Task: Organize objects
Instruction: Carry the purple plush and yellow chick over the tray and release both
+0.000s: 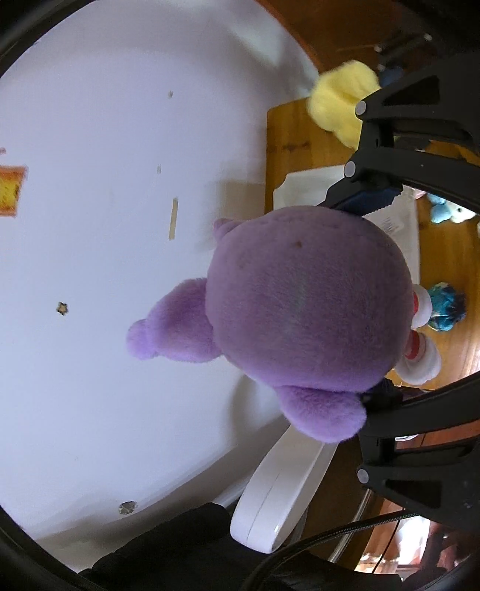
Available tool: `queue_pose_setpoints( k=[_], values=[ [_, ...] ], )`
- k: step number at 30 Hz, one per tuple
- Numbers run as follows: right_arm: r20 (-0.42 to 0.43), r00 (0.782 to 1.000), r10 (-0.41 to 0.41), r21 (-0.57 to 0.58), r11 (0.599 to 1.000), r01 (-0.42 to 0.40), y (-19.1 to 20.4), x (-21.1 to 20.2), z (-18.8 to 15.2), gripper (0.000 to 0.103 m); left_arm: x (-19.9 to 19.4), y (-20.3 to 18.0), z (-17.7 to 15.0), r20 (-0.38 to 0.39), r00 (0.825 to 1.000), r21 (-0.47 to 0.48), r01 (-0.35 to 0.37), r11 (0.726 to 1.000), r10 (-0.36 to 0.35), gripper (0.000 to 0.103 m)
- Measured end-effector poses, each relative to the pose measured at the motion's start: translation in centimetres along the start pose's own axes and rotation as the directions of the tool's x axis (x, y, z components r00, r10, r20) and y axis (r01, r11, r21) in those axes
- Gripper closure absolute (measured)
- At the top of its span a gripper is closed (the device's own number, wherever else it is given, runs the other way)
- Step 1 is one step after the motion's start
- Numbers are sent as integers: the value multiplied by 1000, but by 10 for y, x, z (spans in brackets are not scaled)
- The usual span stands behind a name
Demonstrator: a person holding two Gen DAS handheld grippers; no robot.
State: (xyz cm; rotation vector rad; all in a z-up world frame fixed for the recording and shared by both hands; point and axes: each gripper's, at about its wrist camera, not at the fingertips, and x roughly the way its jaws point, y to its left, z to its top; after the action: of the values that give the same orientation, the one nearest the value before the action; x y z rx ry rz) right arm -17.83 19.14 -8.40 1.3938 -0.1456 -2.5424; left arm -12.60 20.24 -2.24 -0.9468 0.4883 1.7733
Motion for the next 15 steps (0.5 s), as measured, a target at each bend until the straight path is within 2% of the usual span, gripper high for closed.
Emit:
queue_pose_setpoints(
  k=[7,10,13,15],
  values=[
    [-77,997,32,-1,999,-33,-3,31,-4,41,49,0,4,-113,993,-15,40,999,-41,25],
    [-90,995,34,-20,999,-36,-4,32,-4,37,62,2,2,-155,985,-34,71,997,-75,18],
    [-77,997,13,-58,998,-18,-3,28,-2,33,63,2,4,-149,986,-32,64,997,-68,5],
    [-74,997,12,-67,998,-17,-5,25,-3,32,59,-7,2,-132,990,-17,54,998,-56,4]
  ],
)
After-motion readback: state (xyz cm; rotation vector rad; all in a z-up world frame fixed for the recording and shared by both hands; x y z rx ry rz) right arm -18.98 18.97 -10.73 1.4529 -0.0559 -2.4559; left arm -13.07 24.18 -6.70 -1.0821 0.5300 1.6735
